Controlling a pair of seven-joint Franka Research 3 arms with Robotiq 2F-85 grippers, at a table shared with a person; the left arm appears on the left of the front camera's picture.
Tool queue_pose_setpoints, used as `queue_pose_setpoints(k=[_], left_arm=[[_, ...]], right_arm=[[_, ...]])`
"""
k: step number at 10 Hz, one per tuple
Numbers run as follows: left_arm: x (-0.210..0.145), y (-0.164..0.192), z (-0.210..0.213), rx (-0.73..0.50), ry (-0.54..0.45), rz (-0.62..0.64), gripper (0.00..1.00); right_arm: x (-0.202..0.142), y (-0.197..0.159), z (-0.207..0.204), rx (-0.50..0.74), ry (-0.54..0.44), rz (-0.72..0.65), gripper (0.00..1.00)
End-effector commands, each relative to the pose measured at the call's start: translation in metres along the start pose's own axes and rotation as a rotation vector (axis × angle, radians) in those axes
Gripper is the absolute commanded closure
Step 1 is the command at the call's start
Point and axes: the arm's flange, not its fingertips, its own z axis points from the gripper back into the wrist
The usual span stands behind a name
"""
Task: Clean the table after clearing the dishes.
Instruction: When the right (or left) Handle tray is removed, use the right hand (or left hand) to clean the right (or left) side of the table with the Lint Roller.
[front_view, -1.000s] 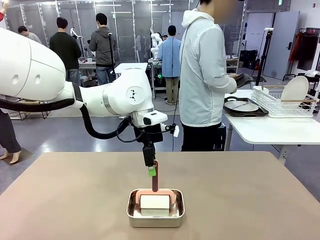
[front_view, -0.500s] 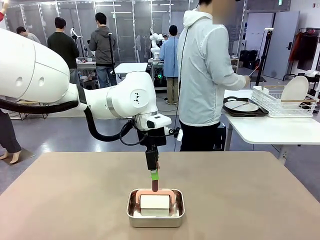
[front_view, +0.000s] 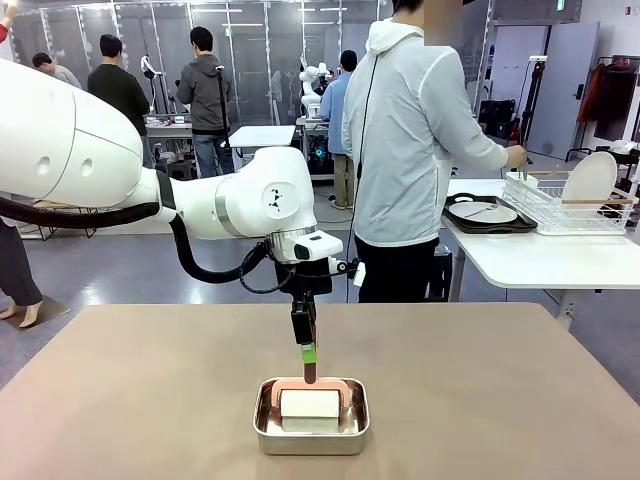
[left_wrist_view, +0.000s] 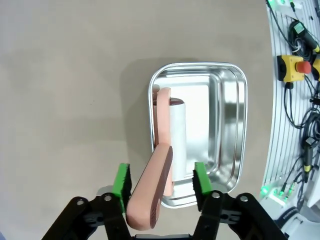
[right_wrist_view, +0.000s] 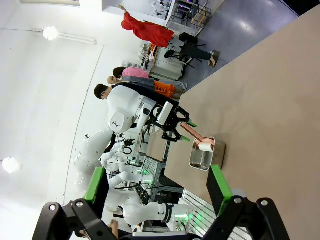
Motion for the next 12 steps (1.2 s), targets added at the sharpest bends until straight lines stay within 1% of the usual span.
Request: queue_pose_setpoints(k=[1,2,3,4,5,6,8,9,10,12], left_arm=[[0.002,0.0,0.002,0.001,0.014,0.002,0.59],[0.002,-0.001,0.001,0.001,0.014,0.006,0.66],[0.001,-0.001,0.002,0.003,0.013,0.005,0.78],[0.003,0.0,0.002,0.003,0.012,0.007,0.86],[0.004,0.001,0.003,0.002,0.014,0.007,0.98],[0.005,0.001,0.003,0.003,0.014,0.006,1.0],[0.005,0.0,0.005,0.0,0.022,0.016,1.0],[0.005,-0.001,0.012,0.005,0.024,0.027,0.99],[0.006,-0.004,0.021,-0.011,0.022,0.038,0.99],[0.006,-0.014,0.059,-0.04,-0.014,0.106,1.0]], right_arm=[[0.001,0.004,0.0,0.007,0.0,0.01,0.0],[0.001,0.004,0.0,0.007,0.0,0.01,0.0],[0.001,0.004,0.0,0.007,0.0,0.01,0.0],[0.001,0.004,0.0,0.007,0.0,0.01,0.0],[0.001,0.004,0.0,0.007,0.0,0.01,0.0],[0.001,0.004,0.0,0.007,0.0,0.01,0.0],[0.001,0.004,0.0,0.007,0.0,0.01,0.0],[0.001,0.004,0.0,0.007,0.0,0.01,0.0],[0.001,0.004,0.0,0.007,0.0,0.01,0.0],[0.001,0.004,0.0,0.007,0.0,0.01,0.0]])
